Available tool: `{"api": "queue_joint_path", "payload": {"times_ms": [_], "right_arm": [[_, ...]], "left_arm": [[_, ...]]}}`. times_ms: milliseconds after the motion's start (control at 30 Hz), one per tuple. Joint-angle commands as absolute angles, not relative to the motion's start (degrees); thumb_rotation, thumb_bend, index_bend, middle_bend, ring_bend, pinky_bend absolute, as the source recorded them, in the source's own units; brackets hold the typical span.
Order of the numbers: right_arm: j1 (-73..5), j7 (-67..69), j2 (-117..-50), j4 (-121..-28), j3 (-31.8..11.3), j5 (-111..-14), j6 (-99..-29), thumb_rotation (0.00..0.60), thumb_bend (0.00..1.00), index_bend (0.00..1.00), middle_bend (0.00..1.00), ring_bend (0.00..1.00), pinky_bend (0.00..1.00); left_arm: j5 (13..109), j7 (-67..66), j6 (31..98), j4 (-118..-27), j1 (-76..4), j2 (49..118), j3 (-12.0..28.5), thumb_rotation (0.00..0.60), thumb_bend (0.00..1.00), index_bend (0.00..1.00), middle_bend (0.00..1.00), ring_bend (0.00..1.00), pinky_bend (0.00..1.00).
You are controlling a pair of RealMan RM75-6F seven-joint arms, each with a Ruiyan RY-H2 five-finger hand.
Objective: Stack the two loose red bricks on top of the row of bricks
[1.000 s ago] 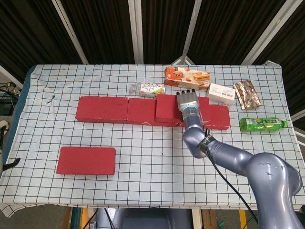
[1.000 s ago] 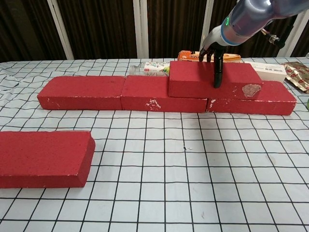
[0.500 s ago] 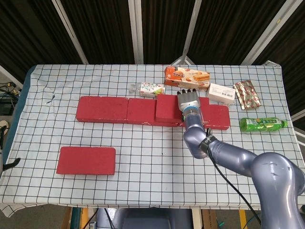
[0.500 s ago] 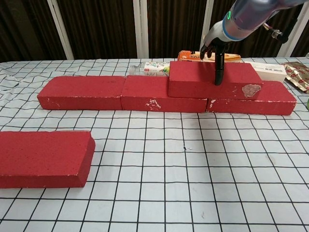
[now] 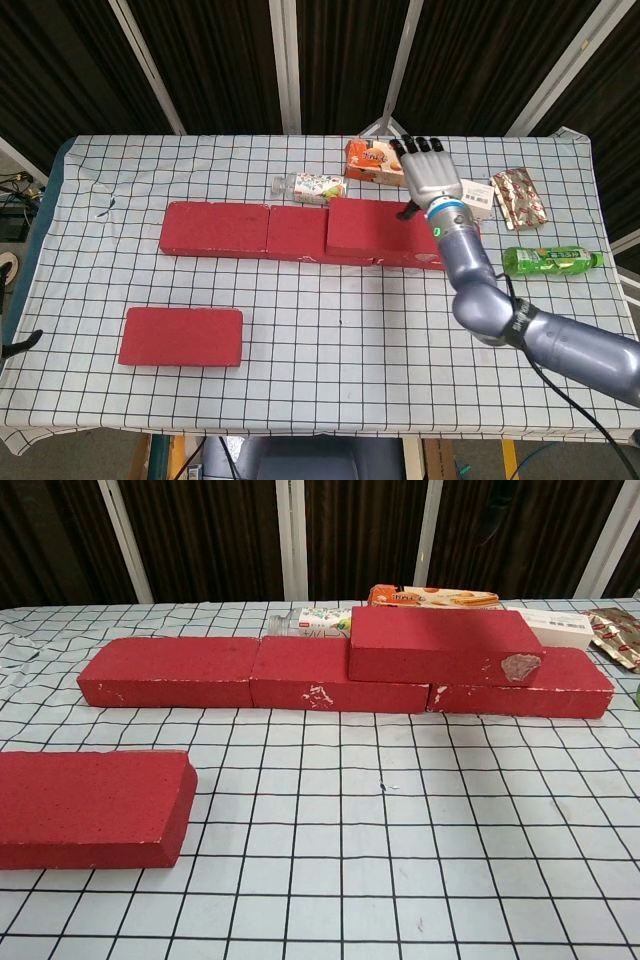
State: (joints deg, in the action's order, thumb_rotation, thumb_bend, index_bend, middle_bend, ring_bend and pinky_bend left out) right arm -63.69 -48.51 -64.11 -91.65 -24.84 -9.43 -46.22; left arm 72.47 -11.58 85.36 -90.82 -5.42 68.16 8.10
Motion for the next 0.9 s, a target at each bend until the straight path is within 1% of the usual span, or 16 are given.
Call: {"api": "queue_joint_path", "payload": {"times_ms": [33,133,233,300,400,533,667,767,833,900], "right_arm": [[-37.8,-18.02,-53.51,-103.13,-27.79,-41.77,-52.22,0.6,0.17,0.0,0.0,0.0,0.0],[-28.61,-5.43,-51.62,-103.73,-25.75,-53.69,-56.21,0.6,0.17,0.0,0.0,0.0,0.0],[-17.48,3.31,-51.31,-103.87,-19.89,-64.41,-66.32,0.6,0.17,0.0,0.0,0.0,0.0],[-13.41,5.91,-52.35,-103.11,-16.91,-68.53,-71.02,0.6,0.17,0.0,0.0,0.0,0.0],[-8.34,7.97,-54.25,-101.97,-12.64,-74.02,-77.42,0.6,0.17,0.0,0.0,0.0,0.0],[-5.0,8.47,-55.89,-101.28,-9.94,-78.01,-82.52,0.6,0.17,0.0,0.0,0.0,0.0],[-1.5,6.26,-57.4,-101.31,-6.64,-81.92,-87.38,0.6,0.17,0.0,0.0,0.0,0.0],[-0.25,4.03,-57.48,-102.57,-4.75,-83.53,-88.21,0.6,0.17,0.0,0.0,0.0,0.0],[0.01,2.75,-57.16,-103.37,-3.91,-84.18,-87.97,0.6,0.17,0.0,0.0,0.0,0.0],[0.14,1.11,-56.94,-104.56,-3.16,-84.62,-87.5,0.6,0.17,0.0,0.0,0.0,0.0]], "left_arm": [[74.24,-10.5,86.22,-90.82,-5.2,68.05,7.64,0.6,0.18,0.0,0.0,0.0,0.13],[76.95,-9.04,87.18,-90.96,-4.96,68.05,6.77,0.6,0.18,0.0,0.0,0.0,0.13],[81.71,-4.94,87.52,-91.75,-4.8,67.12,4.81,0.6,0.18,0.0,0.0,0.0,0.13],[83.67,-2.4,87.03,-91.52,-5.07,66.67,4.0,0.6,0.16,0.0,0.0,0.0,0.13],[85.26,0.91,85.52,-91.6,-5.61,65.62,3.04,0.6,0.1,0.0,0.0,0.0,0.13],[86.6,1.8,84.44,-92.41,-6.14,64.1,2.33,0.6,0.03,0.0,0.0,0.0,0.13],[88.25,5.39,81.13,-95.5,-7.73,59.97,1.27,0.6,0.01,0.0,0.0,0.0,0.13],[87.53,6.15,77.35,-98.65,-9.34,57.23,0.93,0.6,0.01,0.0,0.0,0.0,0.13],[86.77,4.94,75.67,-100.15,-9.98,56.66,0.79,0.6,0.0,0.0,0.0,0.0,0.09],[85.78,1.45,71.97,-103.09,-11.47,55.0,0.22,0.6,0.0,0.0,0.0,0.0,0.06]]}}
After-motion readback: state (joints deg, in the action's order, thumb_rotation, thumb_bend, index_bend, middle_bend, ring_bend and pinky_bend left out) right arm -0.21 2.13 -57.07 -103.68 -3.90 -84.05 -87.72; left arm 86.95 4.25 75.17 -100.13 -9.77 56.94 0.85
